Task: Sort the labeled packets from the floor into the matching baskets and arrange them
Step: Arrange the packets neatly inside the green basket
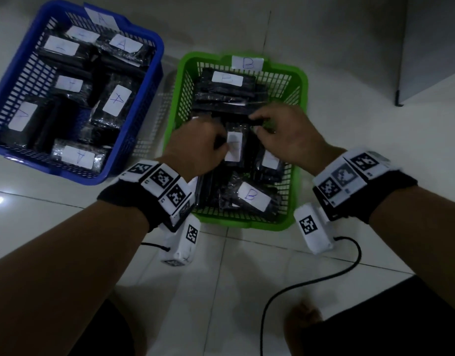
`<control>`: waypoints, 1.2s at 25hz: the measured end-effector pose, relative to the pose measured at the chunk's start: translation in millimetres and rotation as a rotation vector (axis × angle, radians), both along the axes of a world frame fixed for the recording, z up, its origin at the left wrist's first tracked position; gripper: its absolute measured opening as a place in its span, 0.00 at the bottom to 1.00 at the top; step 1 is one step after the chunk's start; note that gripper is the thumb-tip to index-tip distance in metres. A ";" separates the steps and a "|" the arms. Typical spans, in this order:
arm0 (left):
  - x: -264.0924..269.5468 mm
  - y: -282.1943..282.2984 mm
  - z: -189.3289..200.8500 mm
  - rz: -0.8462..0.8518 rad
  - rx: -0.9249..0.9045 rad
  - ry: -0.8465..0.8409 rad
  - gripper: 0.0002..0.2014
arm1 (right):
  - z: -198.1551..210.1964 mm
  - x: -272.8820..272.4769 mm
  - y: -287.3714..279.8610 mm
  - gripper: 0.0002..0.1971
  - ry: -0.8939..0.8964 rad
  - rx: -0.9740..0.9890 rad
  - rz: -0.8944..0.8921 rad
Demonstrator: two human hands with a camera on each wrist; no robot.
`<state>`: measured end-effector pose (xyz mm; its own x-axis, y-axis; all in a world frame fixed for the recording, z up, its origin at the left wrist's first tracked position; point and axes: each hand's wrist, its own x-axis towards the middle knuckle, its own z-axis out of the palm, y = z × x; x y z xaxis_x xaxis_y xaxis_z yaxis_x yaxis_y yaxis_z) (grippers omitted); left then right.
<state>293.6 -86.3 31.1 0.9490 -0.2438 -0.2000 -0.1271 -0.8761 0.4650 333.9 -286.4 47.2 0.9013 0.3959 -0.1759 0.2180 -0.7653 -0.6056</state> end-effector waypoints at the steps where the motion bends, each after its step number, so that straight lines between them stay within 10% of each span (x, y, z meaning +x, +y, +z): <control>1: -2.3 -6.0 2.9 -0.053 -0.058 0.025 0.15 | 1.1 -2.1 -11.4 0.14 0.012 -0.068 0.032; 12: -37.0 -22.7 10.7 -0.198 -0.048 0.368 0.21 | -5.2 -31.1 -27.6 0.35 0.132 -0.400 0.275; 30: -39.7 -21.5 -3.5 -0.113 -0.198 0.443 0.17 | -14.6 -26.7 -27.7 0.45 0.140 -0.356 0.263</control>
